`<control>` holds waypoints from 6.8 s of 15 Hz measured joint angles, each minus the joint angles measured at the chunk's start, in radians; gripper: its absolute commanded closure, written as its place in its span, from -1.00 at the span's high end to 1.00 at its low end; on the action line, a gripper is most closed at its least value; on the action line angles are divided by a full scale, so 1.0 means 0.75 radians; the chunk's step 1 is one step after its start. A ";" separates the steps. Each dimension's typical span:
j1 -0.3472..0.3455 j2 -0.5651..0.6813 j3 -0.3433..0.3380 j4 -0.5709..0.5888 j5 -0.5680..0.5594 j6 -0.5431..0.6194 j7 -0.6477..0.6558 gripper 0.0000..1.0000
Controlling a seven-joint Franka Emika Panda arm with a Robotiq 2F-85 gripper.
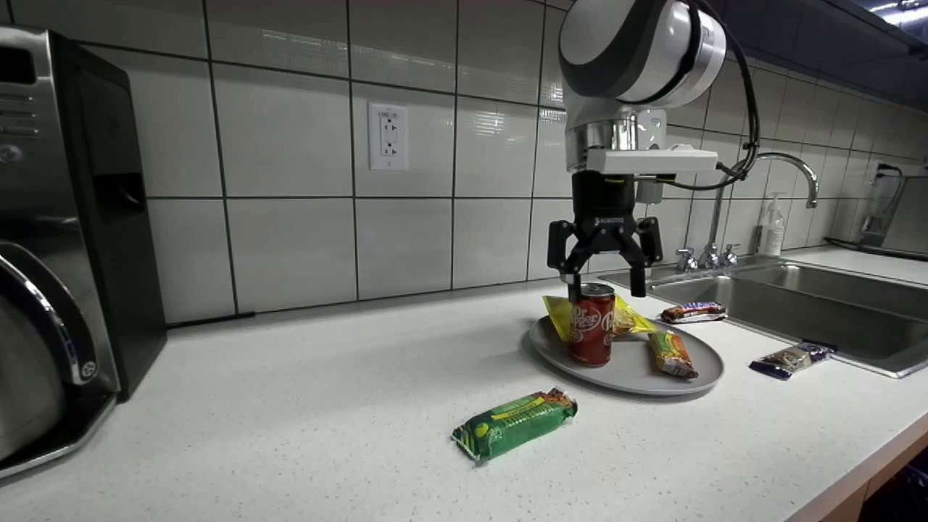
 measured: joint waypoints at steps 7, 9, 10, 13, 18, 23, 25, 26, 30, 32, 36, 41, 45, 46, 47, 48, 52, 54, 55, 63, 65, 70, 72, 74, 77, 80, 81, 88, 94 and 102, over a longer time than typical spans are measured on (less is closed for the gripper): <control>-0.003 0.094 -0.019 0.091 0.000 0.000 -0.030 1.00; -0.003 0.118 -0.021 0.117 0.000 0.000 -0.042 0.50; -0.003 0.129 -0.022 0.128 0.000 0.000 -0.047 0.45; -0.003 0.159 -0.022 0.156 0.000 0.000 -0.059 -0.06; -0.003 0.179 -0.023 0.181 0.000 0.000 -0.069 -0.23; -0.001 0.176 -0.018 0.185 0.002 0.000 -0.080 -0.23; 0.002 0.168 -0.011 0.185 0.002 0.000 -0.081 -0.23; 0.002 0.161 -0.004 0.185 0.003 0.000 -0.081 -0.23; 0.014 0.124 0.019 0.185 0.004 0.000 -0.081 -0.23; 0.021 0.104 0.030 0.185 0.004 -0.002 -0.081 -0.23; 0.040 0.080 0.051 0.184 0.005 -0.005 -0.081 -0.23; 0.077 0.081 0.072 0.185 0.005 -0.006 -0.081 -0.23; 0.106 0.108 0.084 0.207 0.004 -0.006 -0.081 -0.23; 0.114 0.123 0.087 0.220 0.004 -0.006 -0.081 -0.23; 0.121 0.138 0.088 0.234 0.003 -0.006 -0.081 -0.23; 0.129 0.157 0.089 0.251 0.003 -0.006 -0.081 -0.23; 0.155 0.241 0.091 0.332 0.001 -0.006 -0.081 -0.23; 0.166 0.286 0.093 0.378 0.000 -0.006 -0.081 -0.23; 0.172 0.308 0.095 0.403 0.000 -0.006 -0.081 -0.23; 0.221 0.411 0.101 0.575 -0.007 -0.054 -0.081 1.00; 0.224 0.410 0.101 0.599 -0.007 -0.065 -0.081 1.00; 0.217 0.392 0.092 0.619 -0.007 -0.067 -0.081 1.00; 0.206 0.380 0.081 0.618 -0.007 -0.067 -0.081 1.00; 0.188 0.364 0.068 0.608 -0.007 -0.067 -0.080 1.00; 0.156 0.332 0.044 0.579 -0.007 -0.067 -0.080 1.00; 0.126 0.299 0.019 0.540 -0.007 -0.067 -0.080 1.00; 0.118 0.290 0.010 0.525 -0.007 -0.066 -0.080 1.00; 0.069 0.256 -0.047 0.446 -0.017 -0.061 -0.078 1.00; 0.042 0.246 -0.098 0.407 -0.017 -0.020 0.061 1.00; 0.055 0.239 -0.156 0.344 -0.022 0.054 0.550 1.00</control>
